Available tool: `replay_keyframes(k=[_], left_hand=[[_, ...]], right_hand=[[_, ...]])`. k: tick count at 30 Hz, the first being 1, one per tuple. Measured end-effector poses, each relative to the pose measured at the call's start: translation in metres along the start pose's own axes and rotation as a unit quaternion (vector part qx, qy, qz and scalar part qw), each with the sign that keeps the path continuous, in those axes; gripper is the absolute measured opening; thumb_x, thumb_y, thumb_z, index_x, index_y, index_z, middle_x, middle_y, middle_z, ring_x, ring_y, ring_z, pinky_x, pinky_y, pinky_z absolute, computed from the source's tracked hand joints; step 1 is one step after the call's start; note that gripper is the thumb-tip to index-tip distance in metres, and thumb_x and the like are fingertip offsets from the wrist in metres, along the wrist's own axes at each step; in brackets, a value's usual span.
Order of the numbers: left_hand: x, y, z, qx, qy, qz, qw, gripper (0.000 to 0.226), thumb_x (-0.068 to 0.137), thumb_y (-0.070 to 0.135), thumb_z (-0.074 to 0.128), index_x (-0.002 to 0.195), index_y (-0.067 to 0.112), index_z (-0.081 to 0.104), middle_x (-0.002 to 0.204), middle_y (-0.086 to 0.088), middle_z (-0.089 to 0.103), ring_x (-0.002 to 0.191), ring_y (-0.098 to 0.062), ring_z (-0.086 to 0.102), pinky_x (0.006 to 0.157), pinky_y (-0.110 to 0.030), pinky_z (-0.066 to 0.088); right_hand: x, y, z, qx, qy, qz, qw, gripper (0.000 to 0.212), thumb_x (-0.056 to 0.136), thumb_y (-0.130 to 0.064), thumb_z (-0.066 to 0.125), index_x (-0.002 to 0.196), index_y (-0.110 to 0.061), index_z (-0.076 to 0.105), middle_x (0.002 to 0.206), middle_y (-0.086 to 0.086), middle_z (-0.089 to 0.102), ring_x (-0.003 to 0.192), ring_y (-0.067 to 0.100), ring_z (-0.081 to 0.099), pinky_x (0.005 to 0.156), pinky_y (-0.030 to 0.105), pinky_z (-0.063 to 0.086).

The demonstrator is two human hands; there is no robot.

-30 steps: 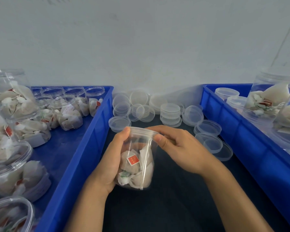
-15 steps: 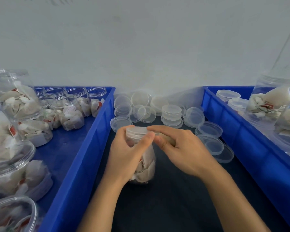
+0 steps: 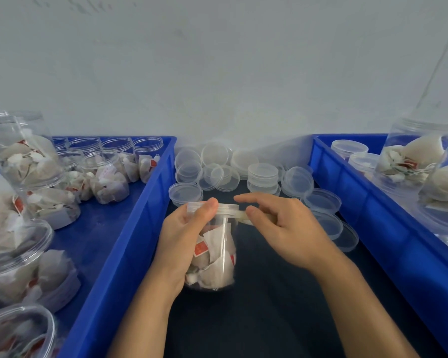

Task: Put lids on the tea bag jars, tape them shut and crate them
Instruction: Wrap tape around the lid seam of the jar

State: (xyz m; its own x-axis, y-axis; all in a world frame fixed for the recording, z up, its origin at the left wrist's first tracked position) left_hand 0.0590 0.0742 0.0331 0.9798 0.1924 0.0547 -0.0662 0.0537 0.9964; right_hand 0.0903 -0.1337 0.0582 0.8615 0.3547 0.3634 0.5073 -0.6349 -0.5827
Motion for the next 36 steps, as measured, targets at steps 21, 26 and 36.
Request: replay_keyframes(k=[21, 26, 36], left_hand=[[-0.009, -0.001, -0.005, -0.165, -0.09, -0.115, 0.975, 0.07, 0.07, 0.072, 0.08, 0.111, 0.015, 0.082, 0.11, -0.019, 0.078, 0.09, -0.031, 0.077, 0.071, -0.041, 0.063], [-0.002, -0.012, -0.005, -0.134, -0.115, -0.126, 0.976, 0.068, 0.079, 0.077, 0.066, 0.114, 0.022, 0.082, 0.112, -0.015, 0.078, 0.096, -0.029, 0.078, 0.081, -0.043, 0.062], [-0.01, -0.002, 0.003, 0.148, 0.146, 0.111, 0.972, 0.051, 0.08, 0.083, 0.054, 0.108, 0.041, 0.061, 0.097, 0.027, 0.071, 0.086, 0.01, 0.068, 0.058, -0.013, 0.05]], right_hand=[[-0.002, -0.009, 0.002, -0.041, -0.008, -0.035, 0.999, 0.031, 0.109, -0.048, 0.049, 0.135, -0.052, 0.065, 0.069, -0.039, 0.058, 0.07, -0.005, 0.059, 0.065, 0.017, 0.034], [-0.001, -0.009, 0.003, -0.042, -0.024, -0.03, 0.998, 0.028, 0.109, -0.048, 0.048, 0.13, -0.061, 0.062, 0.087, -0.037, 0.068, 0.081, -0.004, 0.061, 0.072, 0.024, 0.041], [-0.004, -0.026, 0.004, -0.124, 0.044, -0.035, 0.991, 0.038, 0.103, -0.063, 0.033, 0.127, -0.051, 0.06, 0.075, -0.023, 0.068, 0.075, 0.009, 0.064, 0.071, 0.034, 0.055]])
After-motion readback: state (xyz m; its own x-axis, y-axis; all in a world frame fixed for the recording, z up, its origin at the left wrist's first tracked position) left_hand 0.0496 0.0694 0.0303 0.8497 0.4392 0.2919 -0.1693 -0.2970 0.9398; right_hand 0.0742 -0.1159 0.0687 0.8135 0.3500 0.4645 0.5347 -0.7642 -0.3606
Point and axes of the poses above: each hand's wrist, its own x-axis towards the middle knuckle, its own z-axis out of the palm, y = z × x, the point moved 2 cm from there along x, towards the middle knuckle
